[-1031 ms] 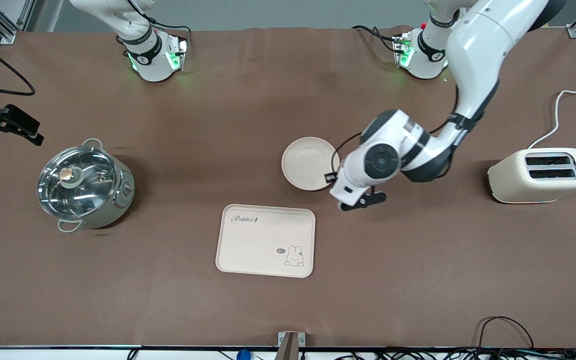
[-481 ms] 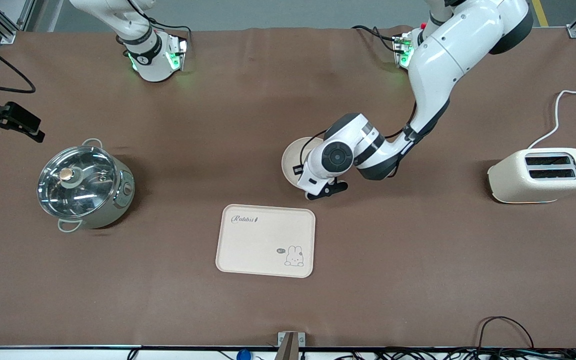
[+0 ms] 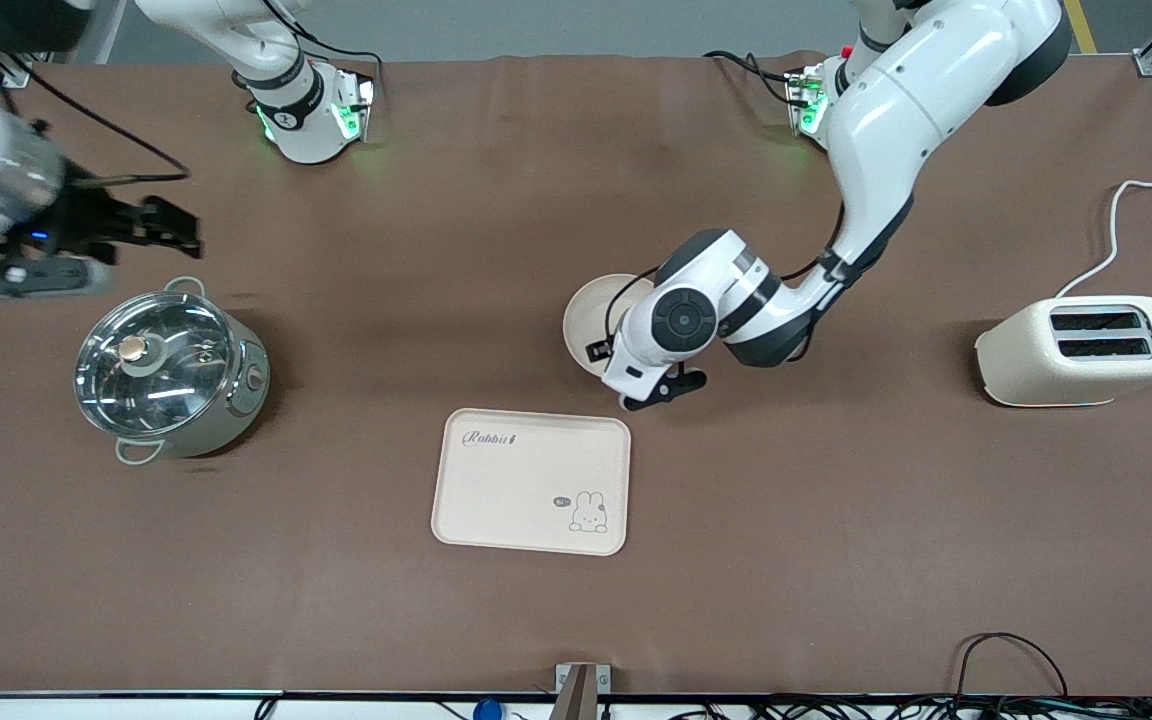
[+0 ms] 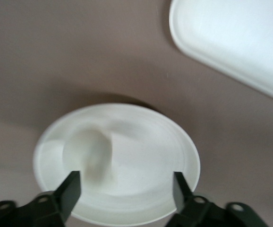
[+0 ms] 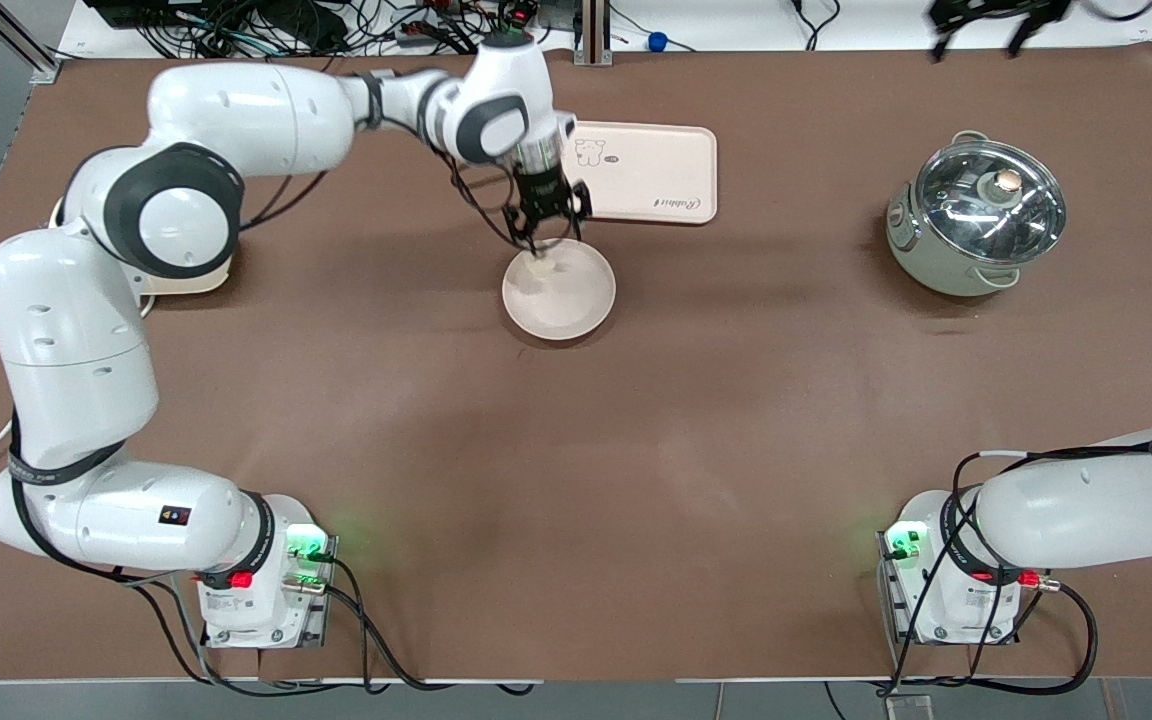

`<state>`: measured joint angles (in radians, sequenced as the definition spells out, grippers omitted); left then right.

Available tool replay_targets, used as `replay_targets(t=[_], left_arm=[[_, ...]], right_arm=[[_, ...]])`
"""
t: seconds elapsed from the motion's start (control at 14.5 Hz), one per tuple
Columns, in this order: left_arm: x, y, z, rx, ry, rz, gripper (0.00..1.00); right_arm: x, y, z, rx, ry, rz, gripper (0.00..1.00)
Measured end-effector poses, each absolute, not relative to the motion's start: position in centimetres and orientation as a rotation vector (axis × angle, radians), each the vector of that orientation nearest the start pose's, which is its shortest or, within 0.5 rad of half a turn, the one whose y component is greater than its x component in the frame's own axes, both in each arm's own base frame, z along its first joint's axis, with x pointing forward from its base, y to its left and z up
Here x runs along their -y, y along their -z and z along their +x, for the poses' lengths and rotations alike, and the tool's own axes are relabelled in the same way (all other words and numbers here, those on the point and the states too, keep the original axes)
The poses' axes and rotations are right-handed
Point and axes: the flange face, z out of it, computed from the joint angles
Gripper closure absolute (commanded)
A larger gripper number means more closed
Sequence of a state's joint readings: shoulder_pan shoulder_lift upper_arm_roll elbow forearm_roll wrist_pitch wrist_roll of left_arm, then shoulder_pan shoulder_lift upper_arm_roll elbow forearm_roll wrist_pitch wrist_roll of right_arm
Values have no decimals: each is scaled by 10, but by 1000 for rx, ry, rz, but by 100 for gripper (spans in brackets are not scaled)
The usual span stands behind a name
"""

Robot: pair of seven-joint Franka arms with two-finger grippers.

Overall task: Place bun in plate and plate on tray
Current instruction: 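Raise the left gripper away while the right gripper grasps the plate rim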

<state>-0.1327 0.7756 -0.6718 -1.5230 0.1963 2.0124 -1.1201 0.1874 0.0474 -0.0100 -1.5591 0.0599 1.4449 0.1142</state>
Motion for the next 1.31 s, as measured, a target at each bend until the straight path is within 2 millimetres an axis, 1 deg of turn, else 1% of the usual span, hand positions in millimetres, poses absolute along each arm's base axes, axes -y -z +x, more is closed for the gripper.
replay_targets(t=[0.07,0.14,0.21,0.28,0.41,0.48,0.55,0.62,0.69,0.76,0.83,0.96,1.1,1.24,1.31], left_arm=[[428,-289,547,539,-469,-3118,0],[425,-310,553,544,-448,-3113,0],[424,-324,555,542,-432,-3113,0],[427,-330,553,531,-426,-3114,0],[438,-326,544,509,-436,-3109,0],[440,-324,542,502,-441,-3107,0],[438,-325,544,507,-436,-3108,0],[432,-332,551,527,-414,-3112,0],[419,-347,562,558,-373,-3116,0],[399,-370,575,596,-309,-3112,0],[372,-397,588,621,-233,-3093,0],[311,-448,606,568,-103,-3049,0],[256,-488,619,443,-10,-3043,0],[201,-520,630,347,55,-3044,0],[174,-533,633,292,78,-3043,0]], right_arm=[[-123,-582,545,90,-282,-3072,0],[-137,-569,546,82,-303,-3047,0],[-146,-556,549,82,-328,-3027,0],[-153,-541,553,83,-343,-3015,0],[-171,-506,560,89,-343,-2983,0],[-186,-481,561,88,-323,-2955,0],[-204,-450,559,82,-300,-2922,0],[-224,-416,554,65,-280,-2885,0],[-246,-382,547,38,-268,-2851,0],[-266,-351,539,19,-263,-2831,0],[-288,-322,533,5,-252,-2826,0],[-327,-276,520,-29,-220,-2844,0],[-358,-244,506,-76,-199,-2840,0],[-381,-224,492,-104,-179,-2823,0],[-388,-216,488,-116,-165,-2817,3]])
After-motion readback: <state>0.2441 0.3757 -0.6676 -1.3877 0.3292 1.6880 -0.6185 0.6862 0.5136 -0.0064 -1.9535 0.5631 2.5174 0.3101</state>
